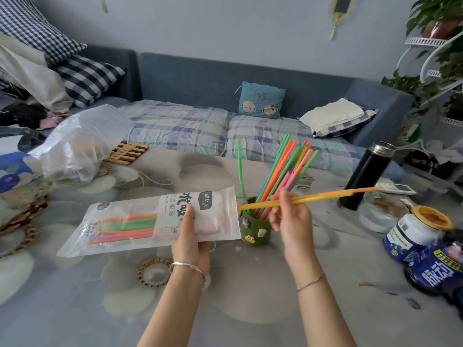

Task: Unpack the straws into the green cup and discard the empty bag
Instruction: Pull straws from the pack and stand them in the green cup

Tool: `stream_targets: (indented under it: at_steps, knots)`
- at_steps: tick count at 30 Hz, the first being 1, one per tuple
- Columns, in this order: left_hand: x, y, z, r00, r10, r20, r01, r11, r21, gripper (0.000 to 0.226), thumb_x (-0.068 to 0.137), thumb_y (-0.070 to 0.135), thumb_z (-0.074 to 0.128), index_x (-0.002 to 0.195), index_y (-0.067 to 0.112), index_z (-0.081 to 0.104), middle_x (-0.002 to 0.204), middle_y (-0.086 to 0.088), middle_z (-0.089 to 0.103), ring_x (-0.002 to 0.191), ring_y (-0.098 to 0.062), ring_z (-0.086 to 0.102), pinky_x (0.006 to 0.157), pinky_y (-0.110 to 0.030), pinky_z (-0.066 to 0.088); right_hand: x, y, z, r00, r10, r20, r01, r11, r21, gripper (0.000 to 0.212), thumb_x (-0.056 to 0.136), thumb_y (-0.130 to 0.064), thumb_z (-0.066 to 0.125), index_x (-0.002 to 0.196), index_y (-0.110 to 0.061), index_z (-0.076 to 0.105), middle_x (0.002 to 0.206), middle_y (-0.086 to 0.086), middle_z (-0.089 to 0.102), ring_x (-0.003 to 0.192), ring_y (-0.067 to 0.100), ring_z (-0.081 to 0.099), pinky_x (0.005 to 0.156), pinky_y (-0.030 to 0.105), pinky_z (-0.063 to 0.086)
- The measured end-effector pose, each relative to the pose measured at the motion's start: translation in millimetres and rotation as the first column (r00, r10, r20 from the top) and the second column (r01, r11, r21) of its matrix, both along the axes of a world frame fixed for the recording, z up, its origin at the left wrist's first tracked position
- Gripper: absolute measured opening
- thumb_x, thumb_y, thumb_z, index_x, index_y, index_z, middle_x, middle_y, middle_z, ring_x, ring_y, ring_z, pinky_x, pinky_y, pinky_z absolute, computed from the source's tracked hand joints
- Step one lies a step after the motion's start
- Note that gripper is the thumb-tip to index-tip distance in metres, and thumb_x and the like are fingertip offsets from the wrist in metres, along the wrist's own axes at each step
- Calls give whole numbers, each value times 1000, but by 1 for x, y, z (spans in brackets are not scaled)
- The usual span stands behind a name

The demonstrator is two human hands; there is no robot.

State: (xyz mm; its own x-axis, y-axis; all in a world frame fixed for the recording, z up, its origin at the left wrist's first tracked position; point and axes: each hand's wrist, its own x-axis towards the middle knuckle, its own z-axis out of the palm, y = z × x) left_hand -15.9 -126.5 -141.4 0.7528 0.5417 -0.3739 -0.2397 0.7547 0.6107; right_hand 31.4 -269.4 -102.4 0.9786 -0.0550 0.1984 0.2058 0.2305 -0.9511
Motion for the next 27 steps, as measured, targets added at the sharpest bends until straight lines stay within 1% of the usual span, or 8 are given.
stream_targets:
  at_steps: [5,8,11,14,17,22,24,27]
  knots:
    - [0,14,-1,999,19,40,-20,1000,16,1,90,22,59,91,23,59,70,11,74,52,-1,67,40,-19,50,20,-41,13,952,-256,167,268,962,-53,43,100,-27,35,64,-10,51,44,-5,45,36,3,34,38,14,26]
    - [2,15,-5,999,-13,46,12,999,30,8,89,22,60,98,22,61,85,8,74,62,-2,70,46,-20,52,23,-46,12,924,-266,274,330,918,-222,41,100,-31,34,67,-13,51,51,2,35,41,7,33,46,25,28]
    - [5,13,-8,999,-31,40,29,999,32,8,89,22,61,97,21,62,75,10,75,61,-4,70,46,-21,53,25,-43,7,900,-212,381,387,792,-473,37,99,-31,35,67,-22,51,52,-7,42,48,8,43,52,30,33]
    - [5,10,-9,999,-34,39,32,999,32,24,87,23,63,111,17,62,98,4,73,75,-7,71,59,-25,56,25,-36,2,929,-102,356,325,683,-654,37,98,-35,35,76,-16,58,55,-7,49,56,13,51,51,30,35]
    - [4,9,-10,998,-50,38,48,998,36,16,87,24,62,103,20,63,96,3,71,66,-5,70,51,-23,55,31,-31,-9,984,-36,176,161,614,-773,45,96,-40,38,82,-6,64,54,-1,49,56,18,51,51,32,36]
    - [2,10,-8,998,-40,53,39,999,33,15,88,21,61,103,21,62,83,7,74,63,-4,70,47,-22,53,33,-25,-13,994,-41,97,89,815,-572,13,91,-23,56,96,-11,56,58,-4,56,42,4,52,43,19,40]
    - [2,9,-7,997,-54,50,52,998,46,14,88,22,61,103,21,62,83,7,74,63,-5,70,48,-23,54,33,-23,-12,998,-21,64,48,885,-464,17,90,-18,58,103,-12,49,67,0,61,40,4,52,39,17,41]
    - [1,9,-6,997,-65,50,62,996,58,13,88,22,62,100,23,62,95,4,72,76,-10,70,67,-33,58,33,-21,-15,997,-31,69,63,853,-518,18,92,-22,53,108,-15,48,76,3,62,44,8,55,44,22,44]
